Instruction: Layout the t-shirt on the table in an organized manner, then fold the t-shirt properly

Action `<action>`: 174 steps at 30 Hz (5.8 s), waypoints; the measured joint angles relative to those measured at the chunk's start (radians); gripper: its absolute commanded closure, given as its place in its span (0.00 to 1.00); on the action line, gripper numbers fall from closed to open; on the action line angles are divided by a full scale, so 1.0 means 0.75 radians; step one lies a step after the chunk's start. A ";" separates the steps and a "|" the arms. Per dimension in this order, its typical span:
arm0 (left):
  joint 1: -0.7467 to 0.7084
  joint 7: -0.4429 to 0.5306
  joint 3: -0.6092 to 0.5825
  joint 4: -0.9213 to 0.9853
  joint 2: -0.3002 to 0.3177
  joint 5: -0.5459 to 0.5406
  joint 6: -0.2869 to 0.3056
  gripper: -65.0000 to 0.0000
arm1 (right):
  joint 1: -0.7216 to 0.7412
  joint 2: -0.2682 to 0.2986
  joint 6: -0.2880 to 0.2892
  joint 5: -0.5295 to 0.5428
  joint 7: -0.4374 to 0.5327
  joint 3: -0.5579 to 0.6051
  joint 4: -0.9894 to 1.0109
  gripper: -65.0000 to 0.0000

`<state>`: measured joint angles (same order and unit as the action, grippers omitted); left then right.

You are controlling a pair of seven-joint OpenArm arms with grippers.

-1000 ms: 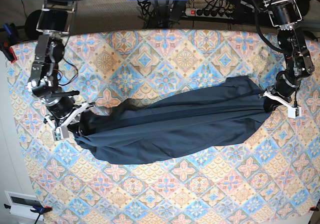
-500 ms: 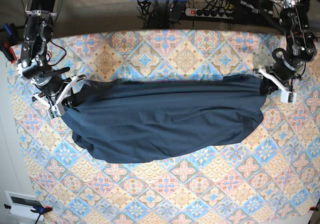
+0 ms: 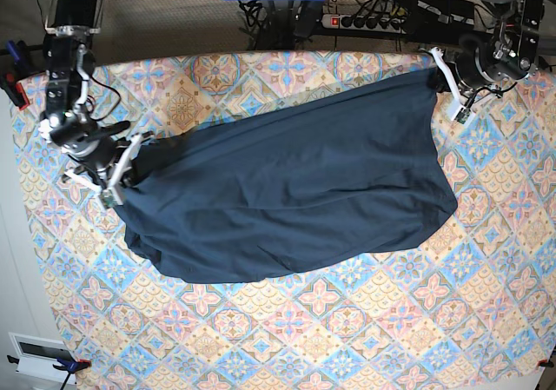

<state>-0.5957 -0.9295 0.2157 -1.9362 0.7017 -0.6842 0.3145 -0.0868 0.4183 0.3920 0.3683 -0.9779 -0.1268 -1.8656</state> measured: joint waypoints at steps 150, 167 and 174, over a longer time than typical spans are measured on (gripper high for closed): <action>0.958 0.139 0.283 1.012 -0.563 0.124 -0.010 0.92 | 0.011 -0.004 -0.003 -0.088 0.016 0.051 -0.124 1.00; 1.524 0.473 0.278 1.530 -0.495 0.390 -0.019 1.00 | 0.010 -0.006 -0.002 -0.087 0.010 0.051 -0.132 0.90; 1.759 0.713 0.280 1.884 -0.487 0.557 -0.031 0.99 | -0.037 -0.003 -0.003 -0.088 0.019 0.049 -0.136 0.89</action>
<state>0.7238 -0.3946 0.4259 -0.5228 0.3363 -0.2665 0.2916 -0.1143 0.4160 0.3897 0.3023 -0.9634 -0.0902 -1.9678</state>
